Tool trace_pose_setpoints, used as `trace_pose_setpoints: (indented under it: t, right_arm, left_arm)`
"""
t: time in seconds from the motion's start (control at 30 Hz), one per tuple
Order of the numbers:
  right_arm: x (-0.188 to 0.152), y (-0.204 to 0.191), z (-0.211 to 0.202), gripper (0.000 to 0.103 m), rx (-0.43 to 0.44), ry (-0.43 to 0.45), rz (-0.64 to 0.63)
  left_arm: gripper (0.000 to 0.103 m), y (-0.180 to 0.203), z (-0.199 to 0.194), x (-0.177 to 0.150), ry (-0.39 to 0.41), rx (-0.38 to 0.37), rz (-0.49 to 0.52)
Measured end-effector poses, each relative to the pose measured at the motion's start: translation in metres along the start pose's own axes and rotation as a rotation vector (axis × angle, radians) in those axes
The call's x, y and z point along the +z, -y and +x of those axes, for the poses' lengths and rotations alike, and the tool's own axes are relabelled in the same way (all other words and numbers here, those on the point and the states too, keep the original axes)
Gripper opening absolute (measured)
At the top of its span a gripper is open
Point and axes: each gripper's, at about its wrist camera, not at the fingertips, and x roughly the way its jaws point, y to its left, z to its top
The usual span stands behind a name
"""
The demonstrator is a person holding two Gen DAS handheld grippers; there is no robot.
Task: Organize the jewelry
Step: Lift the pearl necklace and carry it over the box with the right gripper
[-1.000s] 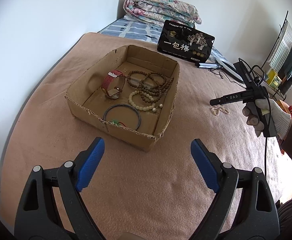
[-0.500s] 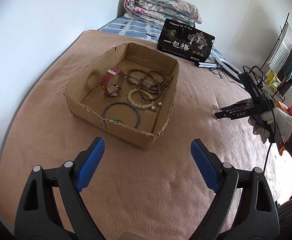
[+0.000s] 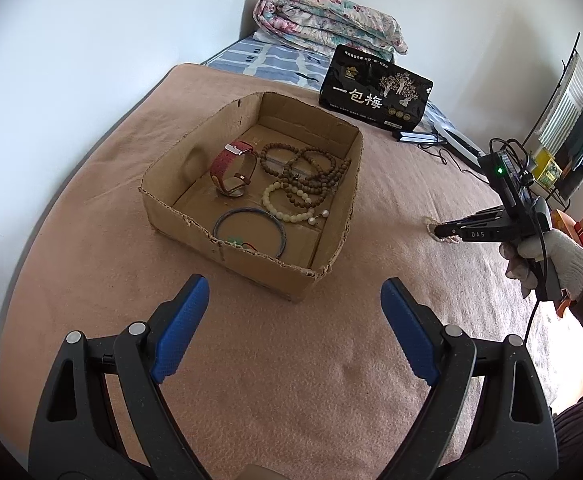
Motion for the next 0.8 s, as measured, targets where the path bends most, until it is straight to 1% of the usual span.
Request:
trace_pose_setpoints:
  t: [0.07,0.27,0.4,0.47,0.53,0.8]
  right_arm:
    - [-0.012,-0.007,-0.011,0.005,-0.004,0.014,0.004]
    - [-0.021,-0.012,-0.048,0.005,-0.007,0.075,0.029]
    - [-0.017,-0.020,-0.070,0.005,0.009,0.122,0.042]
    - [-0.015,-0.031,-0.080,0.005,0.018,0.148,0.045]
    - [0.006,-0.037,-0.078,0.005,0.033,0.173,0.045]
    - [0.035,-0.077,-0.096,0.005,0.097,0.253,0.006]
  left_arm:
    - [0.090,-0.003,-0.002,0.000,0.004,0.004,-0.002]
    - [0.090,-0.012,-0.005,-0.001,0.014,0.032,-0.002]
    - [0.090,-0.018,-0.008,-0.002,0.021,0.044,-0.003]
    - [0.090,-0.020,-0.010,-0.003,0.026,0.050,-0.002]
    - [0.090,-0.023,-0.011,-0.003,0.029,0.050,-0.008]
    - [0.090,-0.032,-0.016,-0.002,0.043,0.065,-0.018]
